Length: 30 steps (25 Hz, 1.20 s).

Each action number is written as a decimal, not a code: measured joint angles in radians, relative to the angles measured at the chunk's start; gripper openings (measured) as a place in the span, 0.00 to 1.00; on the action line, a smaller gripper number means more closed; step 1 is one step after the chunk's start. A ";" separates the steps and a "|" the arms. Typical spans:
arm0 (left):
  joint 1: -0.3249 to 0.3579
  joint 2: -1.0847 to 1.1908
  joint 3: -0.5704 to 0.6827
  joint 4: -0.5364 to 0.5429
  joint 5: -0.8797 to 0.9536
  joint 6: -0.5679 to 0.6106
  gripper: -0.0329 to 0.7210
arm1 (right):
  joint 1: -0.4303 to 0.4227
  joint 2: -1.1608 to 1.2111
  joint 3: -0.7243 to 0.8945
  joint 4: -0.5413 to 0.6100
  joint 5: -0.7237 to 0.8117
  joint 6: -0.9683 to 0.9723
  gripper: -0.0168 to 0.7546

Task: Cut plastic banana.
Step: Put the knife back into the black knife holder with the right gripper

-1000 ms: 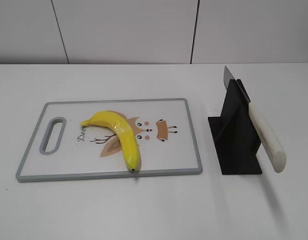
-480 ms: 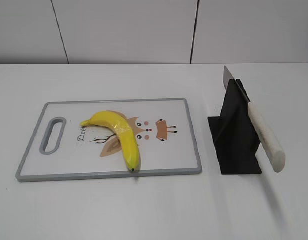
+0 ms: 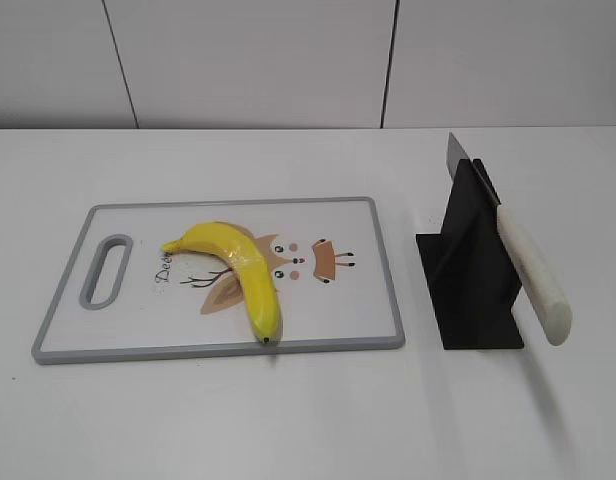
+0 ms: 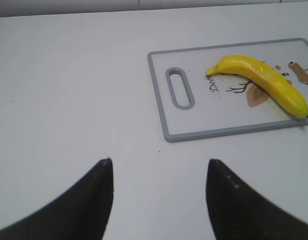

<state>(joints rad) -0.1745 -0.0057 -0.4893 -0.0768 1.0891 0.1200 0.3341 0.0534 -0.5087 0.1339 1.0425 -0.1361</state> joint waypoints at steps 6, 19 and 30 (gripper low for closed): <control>0.001 0.000 0.000 0.001 -0.002 0.000 0.78 | 0.004 -0.059 -0.001 0.051 -0.002 0.001 0.78; 0.001 0.000 0.000 0.001 -0.002 0.001 0.77 | -0.234 -0.059 -0.001 0.143 -0.007 0.004 0.77; 0.001 0.000 0.000 0.001 -0.002 0.001 0.77 | -0.236 -0.059 -0.001 0.146 -0.008 0.005 0.77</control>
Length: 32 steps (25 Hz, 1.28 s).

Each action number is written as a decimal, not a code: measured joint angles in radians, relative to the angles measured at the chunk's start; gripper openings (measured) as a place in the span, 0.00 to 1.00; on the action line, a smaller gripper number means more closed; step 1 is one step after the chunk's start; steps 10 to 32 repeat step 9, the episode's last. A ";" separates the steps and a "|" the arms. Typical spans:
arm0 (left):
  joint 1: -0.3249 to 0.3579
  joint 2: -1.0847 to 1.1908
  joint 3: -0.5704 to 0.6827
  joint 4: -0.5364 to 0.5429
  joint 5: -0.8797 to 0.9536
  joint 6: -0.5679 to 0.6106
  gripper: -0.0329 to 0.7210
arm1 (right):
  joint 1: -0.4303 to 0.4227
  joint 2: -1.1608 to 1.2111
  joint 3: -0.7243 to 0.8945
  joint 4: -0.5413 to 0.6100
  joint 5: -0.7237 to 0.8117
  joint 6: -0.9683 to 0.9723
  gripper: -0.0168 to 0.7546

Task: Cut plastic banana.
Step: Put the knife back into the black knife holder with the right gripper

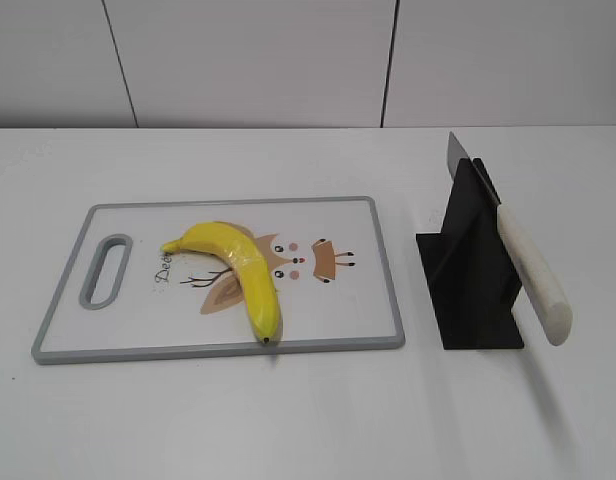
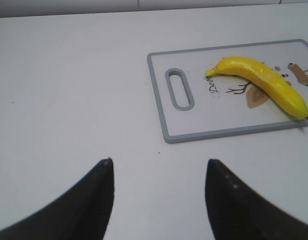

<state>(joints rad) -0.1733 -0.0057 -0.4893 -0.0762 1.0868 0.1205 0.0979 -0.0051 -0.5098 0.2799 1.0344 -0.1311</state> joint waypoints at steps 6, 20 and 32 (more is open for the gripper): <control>0.000 0.000 0.000 0.000 0.000 -0.001 0.77 | 0.000 0.000 0.000 0.000 0.000 0.000 0.77; 0.000 0.000 0.000 0.000 0.000 0.000 0.77 | 0.000 0.000 0.000 0.000 0.000 0.000 0.77; 0.000 0.000 0.000 0.000 0.000 0.000 0.77 | 0.000 0.000 0.000 0.000 0.000 0.000 0.77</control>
